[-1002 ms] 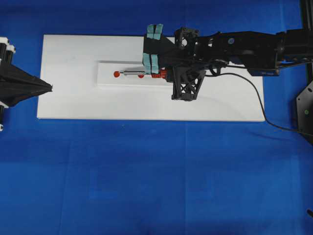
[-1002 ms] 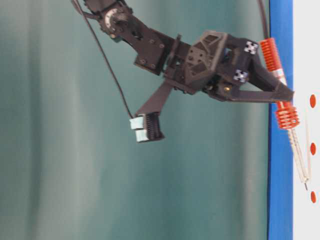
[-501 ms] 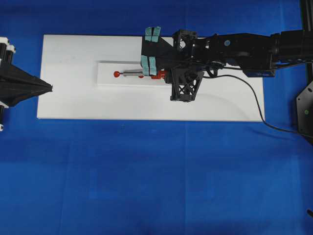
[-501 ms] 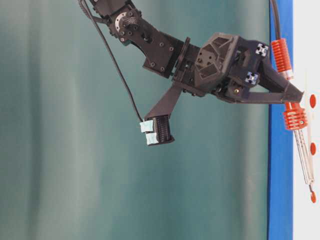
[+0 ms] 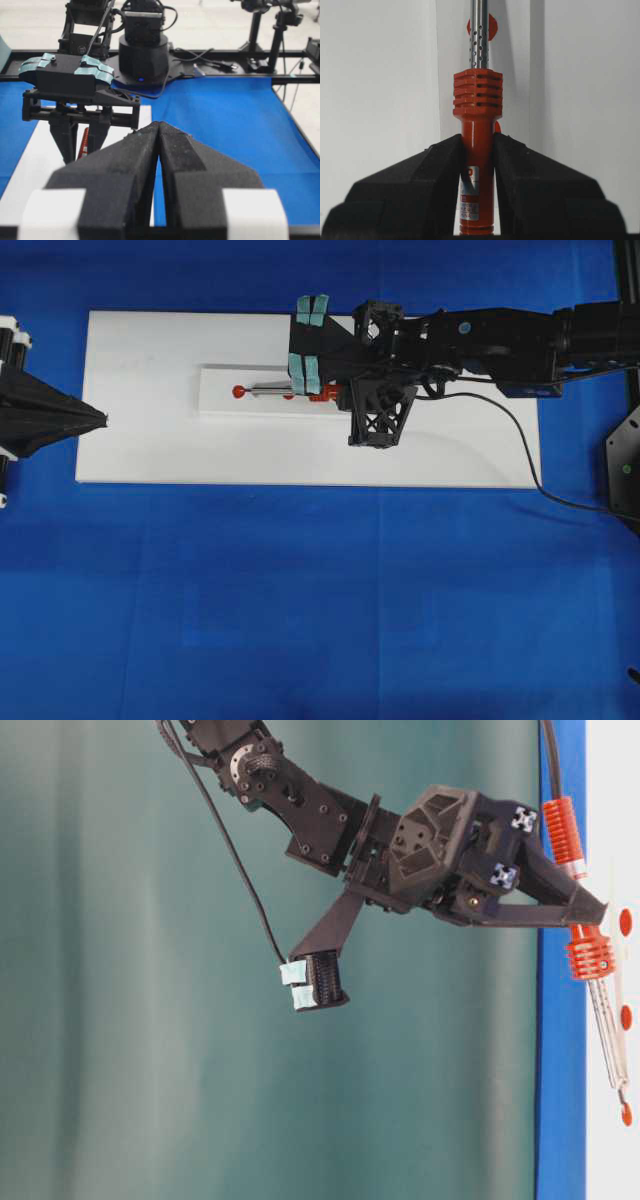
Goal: Touch the tip of the soldering iron to the mark.
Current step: 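Lower the iron tip onto the middle red dot, then raise the iron and move it right, away from the strip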
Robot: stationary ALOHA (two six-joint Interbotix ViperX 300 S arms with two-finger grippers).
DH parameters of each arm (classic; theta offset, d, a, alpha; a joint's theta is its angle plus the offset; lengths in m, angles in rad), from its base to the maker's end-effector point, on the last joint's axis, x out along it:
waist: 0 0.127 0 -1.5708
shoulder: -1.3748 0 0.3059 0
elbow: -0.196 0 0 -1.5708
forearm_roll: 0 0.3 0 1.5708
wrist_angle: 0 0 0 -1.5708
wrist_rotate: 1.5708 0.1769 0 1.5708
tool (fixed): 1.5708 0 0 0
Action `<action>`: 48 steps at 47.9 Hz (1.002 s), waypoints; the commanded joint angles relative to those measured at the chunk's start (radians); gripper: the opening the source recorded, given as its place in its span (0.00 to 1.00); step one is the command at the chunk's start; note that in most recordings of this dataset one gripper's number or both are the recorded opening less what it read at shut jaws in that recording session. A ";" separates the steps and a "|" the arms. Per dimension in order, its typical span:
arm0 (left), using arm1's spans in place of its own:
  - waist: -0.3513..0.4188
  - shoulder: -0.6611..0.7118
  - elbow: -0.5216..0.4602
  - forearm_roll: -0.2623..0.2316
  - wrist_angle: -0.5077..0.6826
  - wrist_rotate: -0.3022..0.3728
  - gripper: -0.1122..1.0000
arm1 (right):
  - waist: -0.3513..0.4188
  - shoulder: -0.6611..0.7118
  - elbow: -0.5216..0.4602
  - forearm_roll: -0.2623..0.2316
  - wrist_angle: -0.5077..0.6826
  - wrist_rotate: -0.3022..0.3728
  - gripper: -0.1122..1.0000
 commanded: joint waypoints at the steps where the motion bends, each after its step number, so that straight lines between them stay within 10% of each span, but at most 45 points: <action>1: -0.003 0.006 -0.011 0.002 -0.009 0.000 0.10 | 0.003 -0.015 -0.018 0.000 -0.003 0.003 0.16; 48: -0.003 0.000 -0.011 0.002 -0.009 -0.003 0.10 | 0.002 -0.150 -0.064 -0.008 0.137 0.002 0.16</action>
